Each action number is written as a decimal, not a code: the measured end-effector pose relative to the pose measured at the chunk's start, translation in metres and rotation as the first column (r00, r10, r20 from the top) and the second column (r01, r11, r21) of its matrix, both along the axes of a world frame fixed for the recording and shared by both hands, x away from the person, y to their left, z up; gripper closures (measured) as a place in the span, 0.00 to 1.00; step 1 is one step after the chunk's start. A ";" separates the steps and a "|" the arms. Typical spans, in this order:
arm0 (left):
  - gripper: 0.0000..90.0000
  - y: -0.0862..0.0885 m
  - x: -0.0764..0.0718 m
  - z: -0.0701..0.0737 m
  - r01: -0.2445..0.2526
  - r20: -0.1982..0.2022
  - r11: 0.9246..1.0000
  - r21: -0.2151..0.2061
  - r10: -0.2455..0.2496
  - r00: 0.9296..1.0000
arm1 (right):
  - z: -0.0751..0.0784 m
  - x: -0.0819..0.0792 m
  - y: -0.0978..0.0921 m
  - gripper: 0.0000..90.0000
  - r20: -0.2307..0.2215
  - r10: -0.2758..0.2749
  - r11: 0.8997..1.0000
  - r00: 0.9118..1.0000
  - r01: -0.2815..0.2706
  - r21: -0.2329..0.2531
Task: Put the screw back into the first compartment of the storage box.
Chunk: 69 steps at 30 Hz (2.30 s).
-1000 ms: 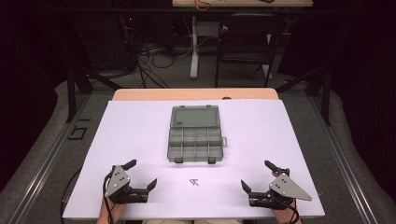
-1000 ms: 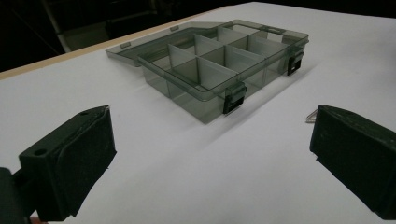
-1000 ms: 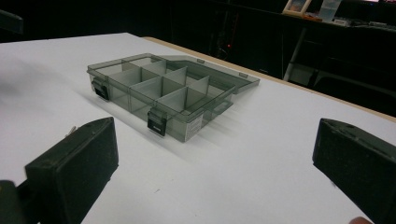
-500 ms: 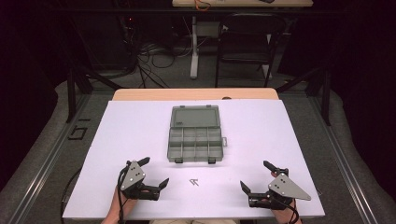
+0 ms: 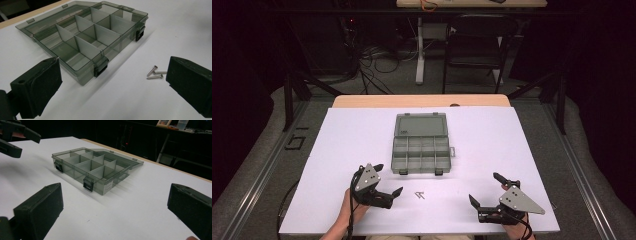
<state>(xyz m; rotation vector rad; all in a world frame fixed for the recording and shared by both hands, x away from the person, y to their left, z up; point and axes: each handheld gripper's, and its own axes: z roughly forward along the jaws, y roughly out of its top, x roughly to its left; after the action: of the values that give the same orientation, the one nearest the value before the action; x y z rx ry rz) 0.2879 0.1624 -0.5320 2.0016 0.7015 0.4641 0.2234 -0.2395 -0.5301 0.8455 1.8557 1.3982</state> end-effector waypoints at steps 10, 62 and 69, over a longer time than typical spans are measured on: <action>0.00 -0.016 0.010 0.008 0.082 -0.105 0.994 0.070 -0.074 0.992 | 0.000 0.001 0.000 0.00 -0.015 0.002 1.000 1.000 -0.003 -0.003; 0.74 -0.106 0.047 0.007 0.462 -0.417 0.804 0.374 -0.300 0.858 | -0.001 0.000 0.001 0.00 -0.029 0.009 0.999 1.000 -0.010 -0.045; 0.85 -0.110 0.050 0.000 0.475 -0.447 0.795 0.377 -0.293 0.845 | -0.001 -0.001 0.002 0.00 -0.031 0.012 0.999 0.999 -0.013 -0.046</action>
<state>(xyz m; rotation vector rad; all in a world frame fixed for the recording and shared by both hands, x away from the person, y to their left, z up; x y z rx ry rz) 0.3382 0.0524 -0.5317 2.6714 0.3809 -0.0079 0.2229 -0.2379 -0.5316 0.8383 1.9121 1.3517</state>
